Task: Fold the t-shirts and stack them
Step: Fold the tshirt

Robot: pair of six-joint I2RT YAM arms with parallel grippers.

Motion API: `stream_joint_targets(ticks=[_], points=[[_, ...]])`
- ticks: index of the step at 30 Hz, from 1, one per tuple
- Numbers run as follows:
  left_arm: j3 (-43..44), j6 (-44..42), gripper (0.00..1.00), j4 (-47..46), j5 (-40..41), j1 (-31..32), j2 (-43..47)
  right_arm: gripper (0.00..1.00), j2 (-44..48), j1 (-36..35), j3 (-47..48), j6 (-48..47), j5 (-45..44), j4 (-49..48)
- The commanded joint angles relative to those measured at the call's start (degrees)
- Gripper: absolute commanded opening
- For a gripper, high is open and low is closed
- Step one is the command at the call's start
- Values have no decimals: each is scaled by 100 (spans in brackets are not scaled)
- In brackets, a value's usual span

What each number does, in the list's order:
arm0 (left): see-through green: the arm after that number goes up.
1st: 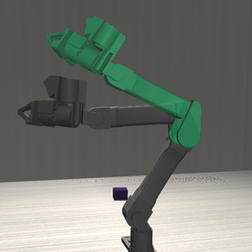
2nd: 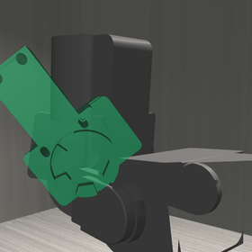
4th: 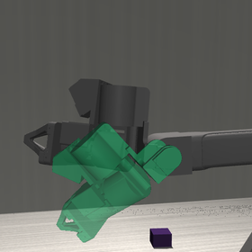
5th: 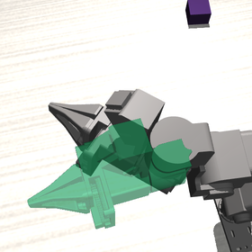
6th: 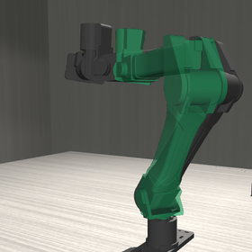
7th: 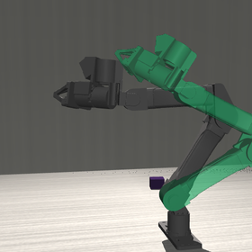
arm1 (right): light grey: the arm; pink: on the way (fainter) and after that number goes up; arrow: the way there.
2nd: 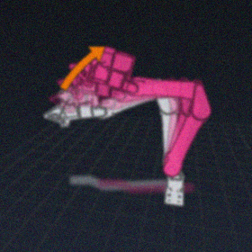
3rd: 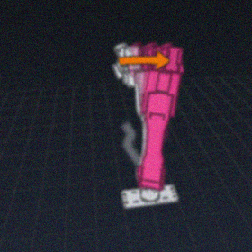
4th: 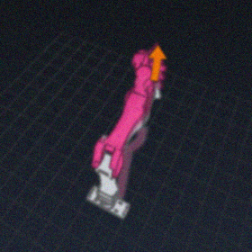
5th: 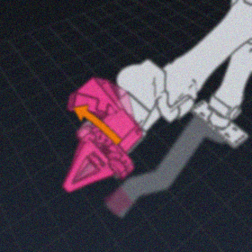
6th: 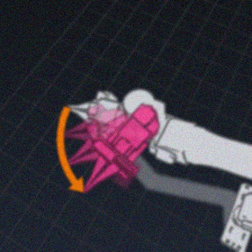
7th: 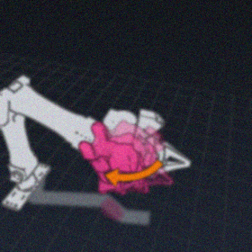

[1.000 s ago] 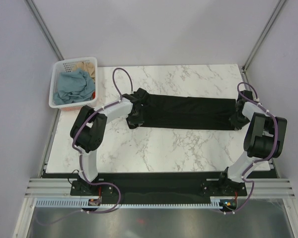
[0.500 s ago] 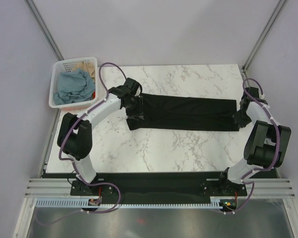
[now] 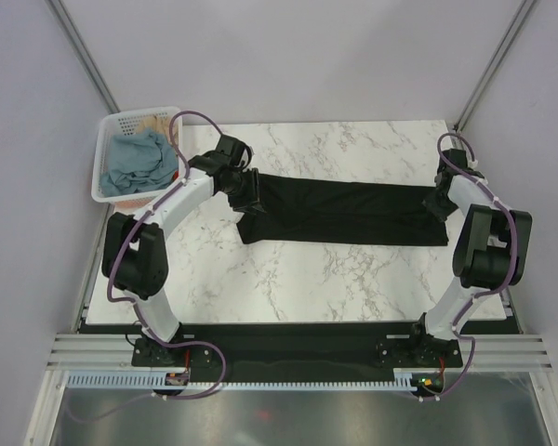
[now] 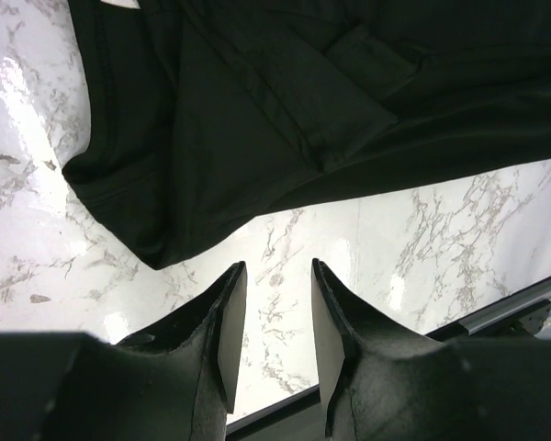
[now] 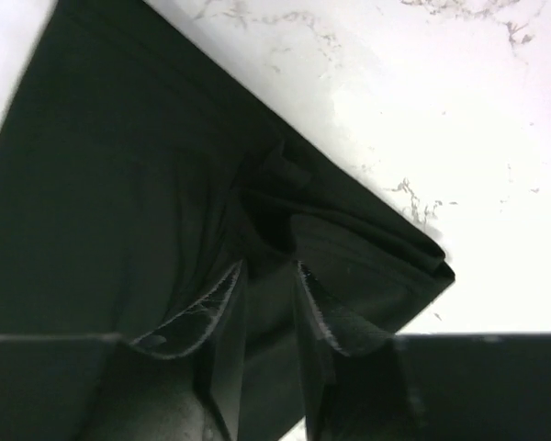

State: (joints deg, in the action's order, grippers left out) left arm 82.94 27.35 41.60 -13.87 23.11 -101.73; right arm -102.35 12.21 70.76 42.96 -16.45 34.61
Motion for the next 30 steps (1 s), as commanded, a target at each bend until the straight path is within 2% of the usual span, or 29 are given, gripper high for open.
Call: stream_joint_targets(ticks=[1,3,4,7,9,11,12,13,16,18,21,22,24,25,27,28,30], points=[[-146,-257,42,-47,-81,-61,347,33,-329,97,122,230,-315,-174],[-251,-283,42,-47,-11,-96,400,26,-443,141,105,265,-499,-253],[-278,-283,42,-47,33,-131,417,19,-479,176,113,274,-552,-253],[-331,-292,42,-47,103,-193,479,6,-436,229,140,283,-693,-236],[-331,-292,42,-38,165,-219,488,5,-278,221,122,301,-842,-183],[-339,-318,42,-30,183,-237,531,10,-146,229,131,274,-878,-156],[-348,-327,42,-30,191,-237,558,15,-15,229,157,248,-869,-113],[-374,-336,42,-38,200,-237,610,27,47,229,192,213,-843,-86],[-436,-362,43,-30,192,-298,900,38,372,151,324,-164,-563,-103],[-497,-310,43,-47,131,-395,1129,39,645,2,350,-769,-334,-304],[-612,-205,43,-196,-598,-728,1269,43,1032,-621,246,-1620,-1,-873],[-647,-143,43,-240,-869,-895,1287,44,1111,-945,176,-1824,741,-1112],[-752,-90,43,-337,-1090,-1036,1340,44,1190,-1272,9,-2254,1370,-1761],[-805,32,43,-468,-1475,-1228,1358,44,1191,-1752,-36,-2422,1564,-1939],[-1138,260,43,-784,-2064,-1493,1393,44,1147,-2273,-36,-2739,1339,-2150],[-1261,462,43,-1046,-2459,-1729,1471,43,1121,-2771,-45,-3071,1302,-2230],[-1482,508,44,-1137,-2533,-1915,1560,43,901,-3326,25,-3310,1476,-2431]])
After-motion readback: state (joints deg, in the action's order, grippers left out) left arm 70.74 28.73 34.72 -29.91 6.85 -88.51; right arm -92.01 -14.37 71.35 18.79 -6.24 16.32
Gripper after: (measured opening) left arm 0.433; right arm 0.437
